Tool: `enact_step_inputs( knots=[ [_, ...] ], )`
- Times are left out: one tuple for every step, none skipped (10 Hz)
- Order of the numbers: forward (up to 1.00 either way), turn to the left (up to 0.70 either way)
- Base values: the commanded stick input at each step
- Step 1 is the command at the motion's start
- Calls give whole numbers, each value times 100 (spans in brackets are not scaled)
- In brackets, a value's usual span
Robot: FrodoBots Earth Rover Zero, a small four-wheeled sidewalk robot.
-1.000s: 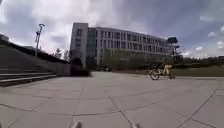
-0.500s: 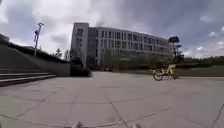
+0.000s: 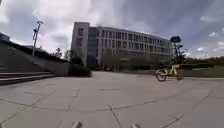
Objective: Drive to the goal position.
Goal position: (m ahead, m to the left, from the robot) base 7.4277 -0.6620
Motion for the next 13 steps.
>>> enact_step_inputs(
  knots=[
    [70,0],
    [70,0],
    [70,0],
    [70,0],
    [70,0],
    [70,0],
    [70,0],
    [70,0],
    [70,0],
    [70,0],
    [70,0],
    [70,0],
    [70,0]
  ],
)
